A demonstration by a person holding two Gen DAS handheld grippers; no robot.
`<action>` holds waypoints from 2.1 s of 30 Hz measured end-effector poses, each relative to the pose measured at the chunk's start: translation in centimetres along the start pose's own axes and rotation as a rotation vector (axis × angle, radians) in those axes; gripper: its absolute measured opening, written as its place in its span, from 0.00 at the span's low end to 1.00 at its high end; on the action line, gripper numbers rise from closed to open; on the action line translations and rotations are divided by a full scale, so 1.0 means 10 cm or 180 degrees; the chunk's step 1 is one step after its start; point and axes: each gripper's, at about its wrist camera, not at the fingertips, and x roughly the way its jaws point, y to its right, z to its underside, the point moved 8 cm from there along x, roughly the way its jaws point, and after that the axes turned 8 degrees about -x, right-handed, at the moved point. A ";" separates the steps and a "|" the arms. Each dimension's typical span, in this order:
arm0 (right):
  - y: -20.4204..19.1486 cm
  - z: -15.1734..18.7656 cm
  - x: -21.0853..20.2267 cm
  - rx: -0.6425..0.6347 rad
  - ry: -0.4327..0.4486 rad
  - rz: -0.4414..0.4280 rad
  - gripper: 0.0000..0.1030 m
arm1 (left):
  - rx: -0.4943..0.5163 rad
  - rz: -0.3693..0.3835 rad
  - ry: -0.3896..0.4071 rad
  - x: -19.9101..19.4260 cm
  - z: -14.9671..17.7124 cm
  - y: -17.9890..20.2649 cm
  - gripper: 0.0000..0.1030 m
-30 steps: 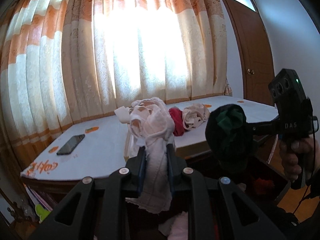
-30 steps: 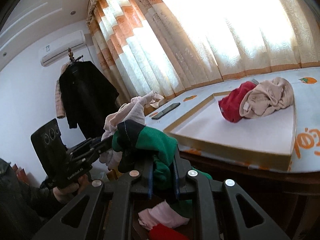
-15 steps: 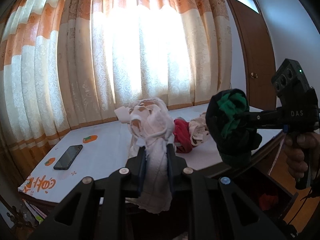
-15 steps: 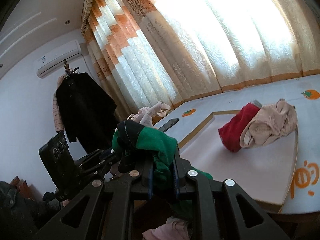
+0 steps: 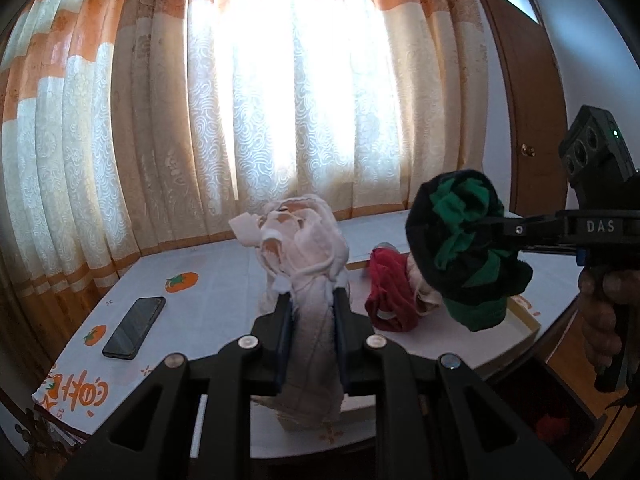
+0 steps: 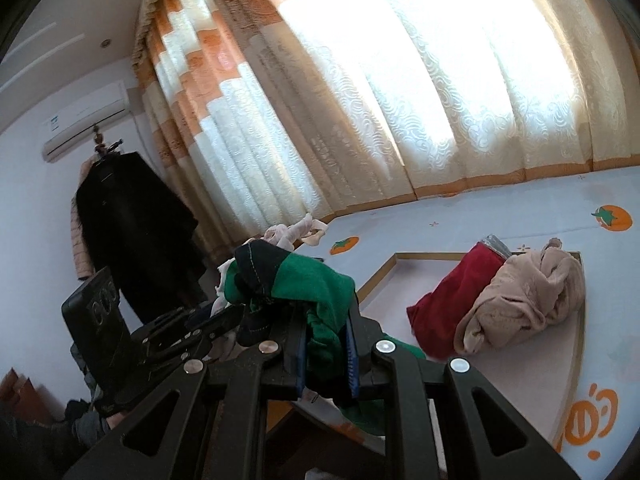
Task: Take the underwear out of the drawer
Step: 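Carry both garments up over the cardboard tray, then open the left tool on the pale pink garment while the right tool releases the green-black garment into the tray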
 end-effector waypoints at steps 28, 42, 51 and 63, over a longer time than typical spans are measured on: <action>0.79 -0.38 1.09 0.0589 -0.0236 0.0679 0.17 | -0.0130 -0.0056 -0.0628 1.17 -0.12 -0.01 0.16; 1.16 -0.36 1.51 0.0589 -0.0531 0.1074 0.17 | -0.0159 -0.0075 -0.1061 1.68 0.03 -0.03 0.16; 1.32 -0.21 1.68 0.0659 -0.0782 0.1129 0.17 | -0.0109 -0.0105 -0.1242 1.85 0.13 -0.02 0.17; 1.25 -0.16 1.56 0.0698 -0.0819 0.0999 0.60 | -0.0065 -0.0150 -0.0971 1.61 0.00 -0.02 0.37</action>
